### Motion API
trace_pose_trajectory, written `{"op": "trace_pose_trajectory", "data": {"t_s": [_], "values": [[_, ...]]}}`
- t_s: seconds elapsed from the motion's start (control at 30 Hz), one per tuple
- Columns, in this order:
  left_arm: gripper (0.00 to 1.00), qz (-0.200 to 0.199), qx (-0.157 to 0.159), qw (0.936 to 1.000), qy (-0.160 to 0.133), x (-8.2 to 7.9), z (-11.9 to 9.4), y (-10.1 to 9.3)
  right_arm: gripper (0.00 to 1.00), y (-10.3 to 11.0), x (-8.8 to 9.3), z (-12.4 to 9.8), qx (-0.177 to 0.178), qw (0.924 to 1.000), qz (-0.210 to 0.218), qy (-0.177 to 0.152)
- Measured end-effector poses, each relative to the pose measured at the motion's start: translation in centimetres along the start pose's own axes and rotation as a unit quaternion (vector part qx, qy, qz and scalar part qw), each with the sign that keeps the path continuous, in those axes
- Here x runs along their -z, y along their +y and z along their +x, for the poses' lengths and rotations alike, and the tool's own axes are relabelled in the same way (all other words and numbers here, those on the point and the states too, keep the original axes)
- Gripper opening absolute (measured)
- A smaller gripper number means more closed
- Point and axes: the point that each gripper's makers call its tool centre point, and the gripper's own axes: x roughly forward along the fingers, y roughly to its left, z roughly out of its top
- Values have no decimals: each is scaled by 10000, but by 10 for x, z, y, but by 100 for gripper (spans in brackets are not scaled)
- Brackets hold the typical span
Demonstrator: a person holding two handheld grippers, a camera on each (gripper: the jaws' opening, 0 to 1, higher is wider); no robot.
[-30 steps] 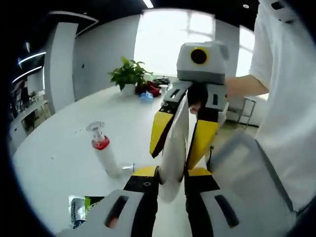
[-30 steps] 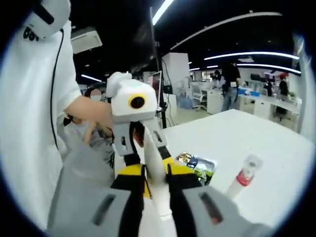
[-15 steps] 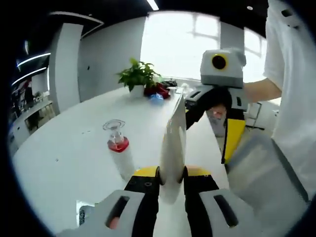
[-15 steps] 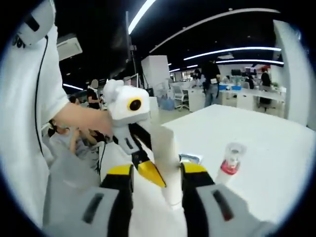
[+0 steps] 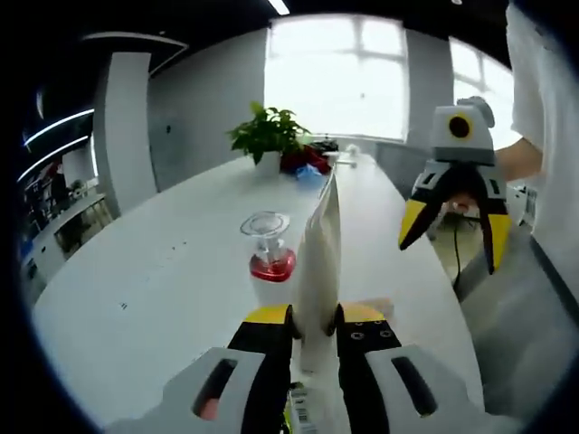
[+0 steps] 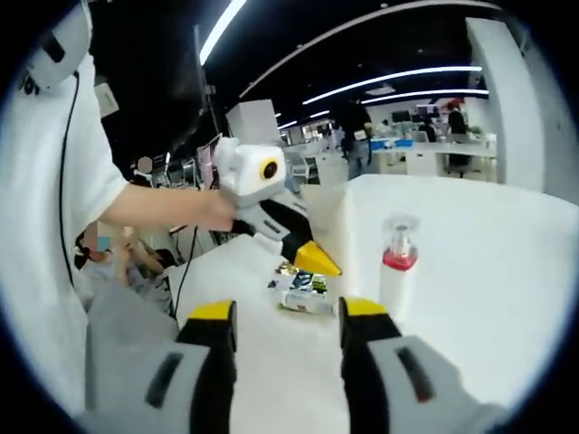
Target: Arrange the skincare products in the storage area until every visible bottle or jar stands upright without overlapping.
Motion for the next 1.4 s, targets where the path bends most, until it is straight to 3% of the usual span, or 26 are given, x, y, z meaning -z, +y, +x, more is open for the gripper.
{"op": "trace_pose_trajectory", "data": {"t_s": [0.27, 0.9, 1.4], "values": [[15, 22, -130, 9999, 21, 10, 8, 23, 48, -2, 6, -2, 96, 9999, 143, -5], [15, 105, -62, 9998, 186, 21, 21, 32, 65, -17, 18, -11, 508, 9984, 226, 68], [16, -114, 0, 9999, -41, 20, 23, 40, 69, -24, 29, -19, 645, 9973, 280, 206]]}}
